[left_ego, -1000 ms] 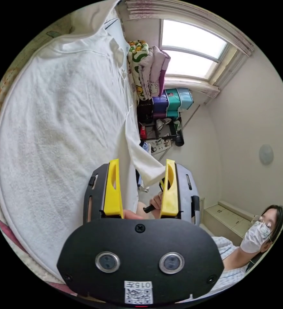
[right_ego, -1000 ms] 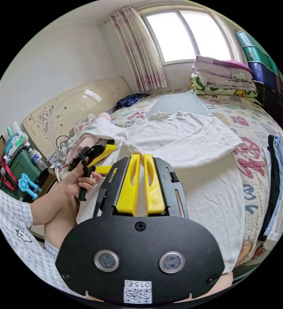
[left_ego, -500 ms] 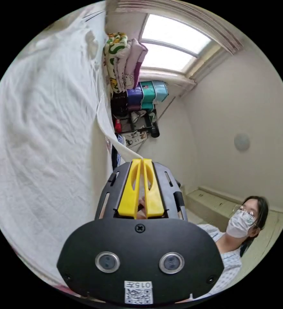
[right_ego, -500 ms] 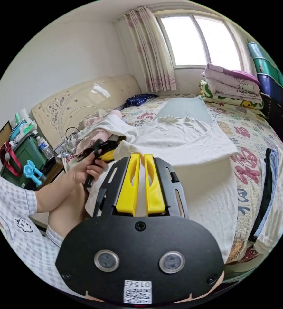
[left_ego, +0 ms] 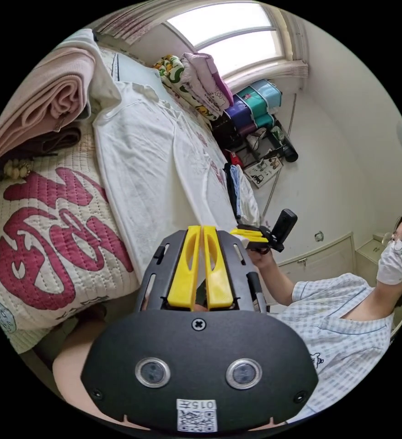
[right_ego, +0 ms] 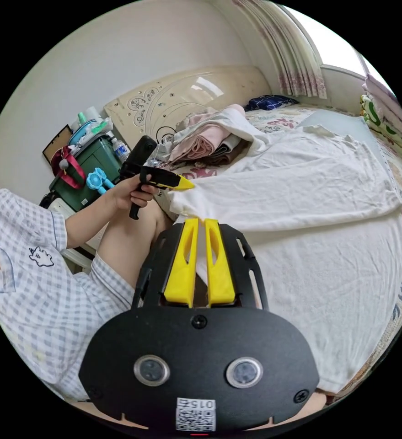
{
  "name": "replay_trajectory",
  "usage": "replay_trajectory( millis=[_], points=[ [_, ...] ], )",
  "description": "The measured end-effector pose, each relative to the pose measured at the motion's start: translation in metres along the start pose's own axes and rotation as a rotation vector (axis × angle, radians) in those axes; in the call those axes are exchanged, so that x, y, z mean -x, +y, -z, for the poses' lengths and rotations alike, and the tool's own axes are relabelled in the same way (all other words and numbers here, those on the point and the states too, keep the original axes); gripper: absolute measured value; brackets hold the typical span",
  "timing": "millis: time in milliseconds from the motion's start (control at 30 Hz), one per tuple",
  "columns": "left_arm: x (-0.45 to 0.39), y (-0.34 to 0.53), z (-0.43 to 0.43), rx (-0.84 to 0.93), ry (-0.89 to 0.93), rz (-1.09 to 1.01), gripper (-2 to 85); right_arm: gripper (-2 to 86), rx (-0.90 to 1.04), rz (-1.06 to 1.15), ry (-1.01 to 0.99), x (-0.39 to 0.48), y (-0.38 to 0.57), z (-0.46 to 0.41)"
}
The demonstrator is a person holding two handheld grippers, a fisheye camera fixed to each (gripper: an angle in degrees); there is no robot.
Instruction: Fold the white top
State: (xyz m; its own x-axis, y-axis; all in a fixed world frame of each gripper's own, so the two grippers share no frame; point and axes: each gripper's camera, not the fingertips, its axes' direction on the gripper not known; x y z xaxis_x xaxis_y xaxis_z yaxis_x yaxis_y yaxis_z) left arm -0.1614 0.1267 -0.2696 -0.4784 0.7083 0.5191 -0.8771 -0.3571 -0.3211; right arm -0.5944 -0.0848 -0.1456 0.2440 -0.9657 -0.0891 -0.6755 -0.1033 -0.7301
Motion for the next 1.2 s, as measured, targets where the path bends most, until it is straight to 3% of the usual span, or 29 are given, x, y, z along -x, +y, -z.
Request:
replay_trajectory(
  millis=[233, 300, 467, 533, 667, 900, 1033, 1200],
  points=[
    [-0.024, -0.001, -0.033, 0.119, -0.144, -0.003, 1.2, 3.6, 0.060, 0.060, -0.201, -0.073, -0.003, 0.065],
    [-0.032, -0.003, -0.033, 0.118, -0.195, 0.010, 3.2, 6.0, -0.010, -0.041, -0.150, -0.115, -0.009, 0.095],
    [-0.087, -0.017, -0.033, 0.060, -0.440, -0.085, 6.1, 10.6, -0.304, -0.632, -0.032, -0.294, -0.009, 0.182],
    [-0.101, -0.035, -0.046, 0.075, -0.458, -0.125, 6.1, 11.1, -0.394, -0.747, -0.019, -0.339, -0.008, 0.198],
    [-0.111, -0.113, -0.093, 0.113, -0.380, -0.169, 6.6, 11.2, -0.465, -0.914, -0.015, -0.417, -0.017, 0.206],
    [-0.100, -0.299, -0.189, 0.066, -0.345, -0.171, 8.0, 6.1, -0.510, -0.947, -0.109, -0.477, -0.029, 0.200],
    [-0.062, -0.399, -0.245, -0.038, -0.250, -0.027, 10.8, 1.9, -0.626, -1.023, -0.224, -0.505, -0.013, 0.207],
    [-0.027, -0.454, -0.309, -0.007, -0.200, 0.067, 8.4, 0.6, -0.578, -1.039, -0.126, -0.515, -0.020, 0.213]
  ],
)
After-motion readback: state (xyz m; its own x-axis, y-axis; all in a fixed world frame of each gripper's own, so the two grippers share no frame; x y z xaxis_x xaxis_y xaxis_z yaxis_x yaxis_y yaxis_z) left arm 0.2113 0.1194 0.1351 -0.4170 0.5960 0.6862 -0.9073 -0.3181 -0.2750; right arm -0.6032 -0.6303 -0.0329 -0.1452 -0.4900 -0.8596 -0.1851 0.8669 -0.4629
